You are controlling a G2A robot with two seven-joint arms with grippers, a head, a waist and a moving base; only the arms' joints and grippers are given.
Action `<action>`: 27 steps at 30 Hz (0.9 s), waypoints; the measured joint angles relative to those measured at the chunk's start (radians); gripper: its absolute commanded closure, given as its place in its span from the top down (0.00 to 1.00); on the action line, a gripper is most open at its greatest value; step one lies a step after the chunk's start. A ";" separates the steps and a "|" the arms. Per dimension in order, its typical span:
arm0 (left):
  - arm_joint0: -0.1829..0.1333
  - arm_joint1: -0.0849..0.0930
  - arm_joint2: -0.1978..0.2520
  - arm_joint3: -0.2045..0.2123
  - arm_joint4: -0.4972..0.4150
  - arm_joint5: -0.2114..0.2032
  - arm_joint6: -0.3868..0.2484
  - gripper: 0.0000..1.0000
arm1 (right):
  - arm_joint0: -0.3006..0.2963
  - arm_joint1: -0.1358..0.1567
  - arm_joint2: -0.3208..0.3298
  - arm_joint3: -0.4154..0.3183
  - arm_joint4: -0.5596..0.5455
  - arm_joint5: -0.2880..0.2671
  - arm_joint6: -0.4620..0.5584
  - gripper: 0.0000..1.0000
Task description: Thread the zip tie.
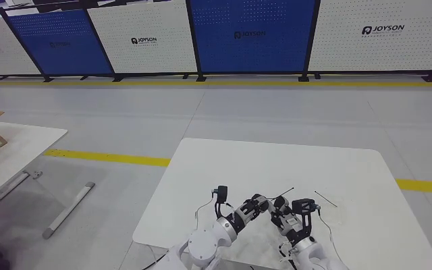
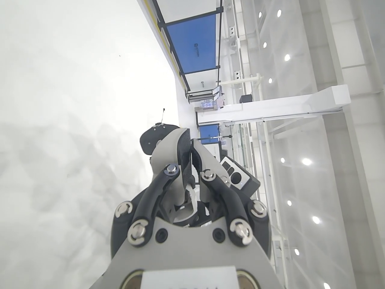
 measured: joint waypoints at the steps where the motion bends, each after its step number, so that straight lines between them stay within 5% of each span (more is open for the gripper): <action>1: -0.001 0.000 0.002 0.002 0.001 0.001 0.001 0.00 | -0.001 0.000 0.001 0.000 0.001 -0.001 -0.002 0.30; 6: -0.007 -0.001 0.009 0.010 0.003 0.003 0.003 0.00 | -0.004 0.000 0.009 -0.001 0.008 -0.007 -0.007 0.26; 13: -0.008 0.000 0.013 0.011 0.010 0.004 0.006 0.00 | -0.006 0.000 0.012 -0.003 0.006 -0.011 -0.008 0.08; 22: -0.009 0.001 0.017 0.012 0.015 0.006 0.011 0.00 | -0.005 -0.001 0.013 -0.004 -0.001 -0.010 0.003 0.21; 27: -0.010 0.001 0.018 0.013 0.013 0.006 0.014 0.00 | -0.003 -0.001 0.010 -0.004 -0.012 -0.005 0.013 0.20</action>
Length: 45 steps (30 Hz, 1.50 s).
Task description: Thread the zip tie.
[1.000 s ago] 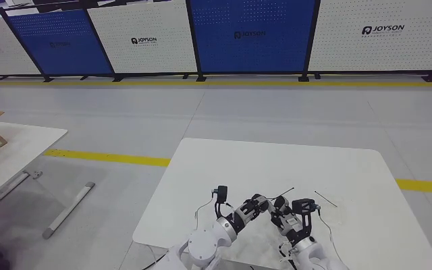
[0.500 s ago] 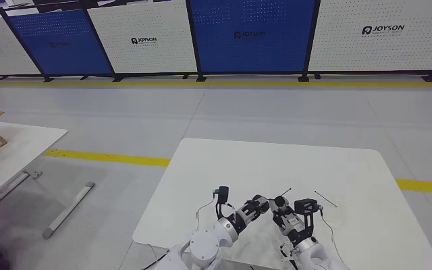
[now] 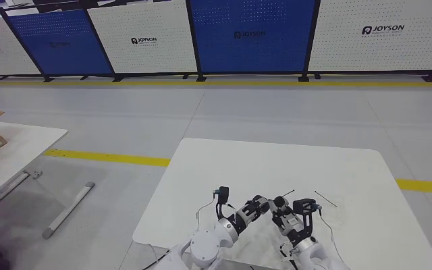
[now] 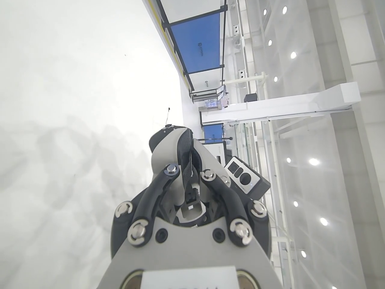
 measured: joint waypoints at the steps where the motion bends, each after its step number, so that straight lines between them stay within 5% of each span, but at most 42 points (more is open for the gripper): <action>1: 0.000 0.000 0.000 0.000 -0.001 0.000 0.001 0.00 | 0.001 0.000 -0.001 0.000 -0.002 0.002 0.002 0.20; 9: -0.001 0.001 0.003 0.001 0.005 0.000 0.000 0.00 | -0.001 -0.001 -0.001 -0.002 -0.001 -0.001 -0.004 0.18; 13: 0.000 0.002 0.006 -0.002 0.011 0.002 -0.001 0.00 | -0.002 -0.002 0.000 -0.004 -0.003 0.000 -0.002 0.00; 39: 0.009 0.004 0.005 -0.016 -0.007 -0.057 0.001 0.00 | 0.008 -0.006 -0.002 0.009 -0.004 0.009 0.010 0.00; 45: 0.021 0.008 -0.004 -0.027 -0.022 -0.111 -0.025 0.00 | 0.009 -0.007 -0.003 0.014 -0.006 0.008 0.011 0.00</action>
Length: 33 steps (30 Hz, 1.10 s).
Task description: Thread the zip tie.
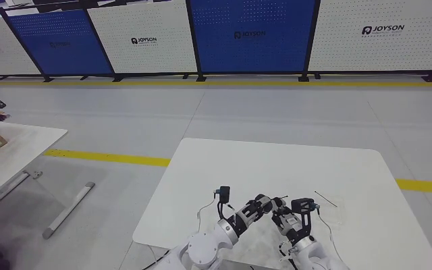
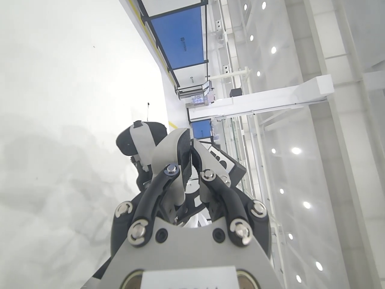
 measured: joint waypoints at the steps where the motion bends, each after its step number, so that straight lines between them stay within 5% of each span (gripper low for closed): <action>1: 0.003 0.001 -0.002 -0.002 -0.001 -0.007 -0.002 0.00 | 0.000 0.000 0.000 0.001 -0.001 0.000 -0.001 0.00; 33: 0.040 0.014 -0.023 -0.034 -0.010 -0.122 -0.034 0.00 | 0.004 -0.005 -0.006 0.016 -0.018 0.008 -0.009 0.00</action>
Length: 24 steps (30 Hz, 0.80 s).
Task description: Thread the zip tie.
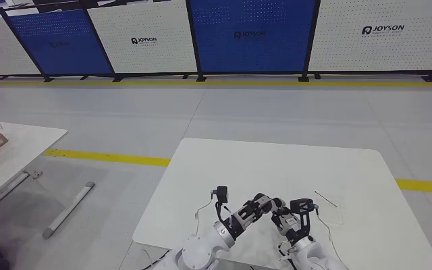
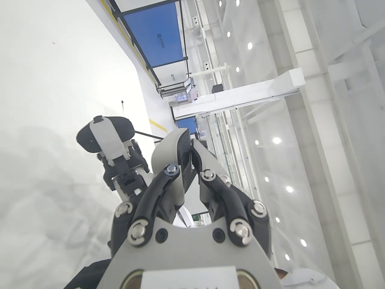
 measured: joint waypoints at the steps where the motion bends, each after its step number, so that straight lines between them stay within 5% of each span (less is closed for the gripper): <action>1: 0.002 0.001 0.000 -0.002 0.003 -0.005 -0.002 0.00 | 0.000 0.000 -0.001 0.000 -0.001 0.000 0.000 0.00; 11: 0.015 0.005 -0.002 -0.018 0.015 -0.022 -0.005 0.00 | -0.004 -0.001 -0.002 -0.008 -0.009 0.004 0.000 0.00; 12: 0.016 0.006 -0.003 -0.019 0.016 -0.020 -0.002 0.00 | -0.004 -0.001 -0.002 -0.008 -0.005 0.001 0.001 0.22; 13: 0.017 0.006 -0.004 -0.018 0.014 -0.014 0.003 0.00 | -0.004 -0.002 -0.002 -0.007 -0.001 -0.003 0.002 1.00; 18: 0.005 0.003 -0.011 -0.014 -0.026 0.044 0.046 0.00 | -0.010 -0.001 0.016 -0.006 0.043 -0.036 -0.022 1.00; 24: 0.002 0.004 -0.035 0.001 -0.038 0.055 0.081 0.00 | -0.068 0.008 0.085 -0.022 0.120 -0.123 -0.139 1.00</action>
